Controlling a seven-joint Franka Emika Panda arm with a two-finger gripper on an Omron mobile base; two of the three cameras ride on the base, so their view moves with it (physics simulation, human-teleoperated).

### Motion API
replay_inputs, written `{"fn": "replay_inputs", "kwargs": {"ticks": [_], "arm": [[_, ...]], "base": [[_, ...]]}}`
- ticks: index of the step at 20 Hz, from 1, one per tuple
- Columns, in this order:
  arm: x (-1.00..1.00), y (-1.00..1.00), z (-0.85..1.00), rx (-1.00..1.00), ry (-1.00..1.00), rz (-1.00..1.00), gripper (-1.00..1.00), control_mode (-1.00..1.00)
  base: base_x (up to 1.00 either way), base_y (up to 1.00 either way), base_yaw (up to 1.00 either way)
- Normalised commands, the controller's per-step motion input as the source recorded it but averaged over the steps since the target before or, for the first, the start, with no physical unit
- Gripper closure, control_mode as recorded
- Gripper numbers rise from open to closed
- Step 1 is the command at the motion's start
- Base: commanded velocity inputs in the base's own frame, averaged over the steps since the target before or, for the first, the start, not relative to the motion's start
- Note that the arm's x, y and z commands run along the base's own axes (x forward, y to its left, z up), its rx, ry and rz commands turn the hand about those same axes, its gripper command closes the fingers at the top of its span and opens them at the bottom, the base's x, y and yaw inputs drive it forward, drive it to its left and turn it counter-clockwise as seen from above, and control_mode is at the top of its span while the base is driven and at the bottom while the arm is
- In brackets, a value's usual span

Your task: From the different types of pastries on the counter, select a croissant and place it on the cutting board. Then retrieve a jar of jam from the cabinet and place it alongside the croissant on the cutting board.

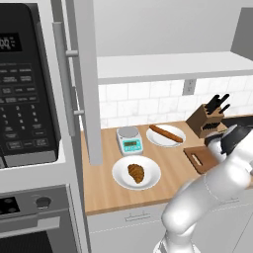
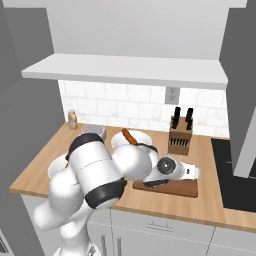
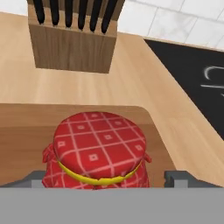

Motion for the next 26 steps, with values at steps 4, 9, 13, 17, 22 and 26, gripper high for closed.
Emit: {"fn": "replay_inputs", "kwargs": {"ticks": [4,9,13,17,22,26], "arm": [[-0.1,0.0,-0.1,0.0,0.08,0.0,-1.0,-1.0],[-0.15,0.0,0.0,0.0,0.04,0.0,-1.0,-1.0],[-0.21,-0.07,0.54,0.12,-0.01,0.0,-1.0,-1.0],[-0.15,-0.15,0.94,0.16,-0.05,-0.02,-1.0,-1.0],[-0.21,-0.19,0.73,0.15,-0.13,-0.04,-1.0,-1.0],[-0.06,0.0,-0.06,0.05,-0.14,-0.1,-1.0,-1.0]], "base": [[0.0,0.0,0.0],[0.0,0.0,0.0],[0.0,0.0,0.0],[0.0,0.0,0.0],[0.0,0.0,0.0],[0.0,0.0,0.0]]}}
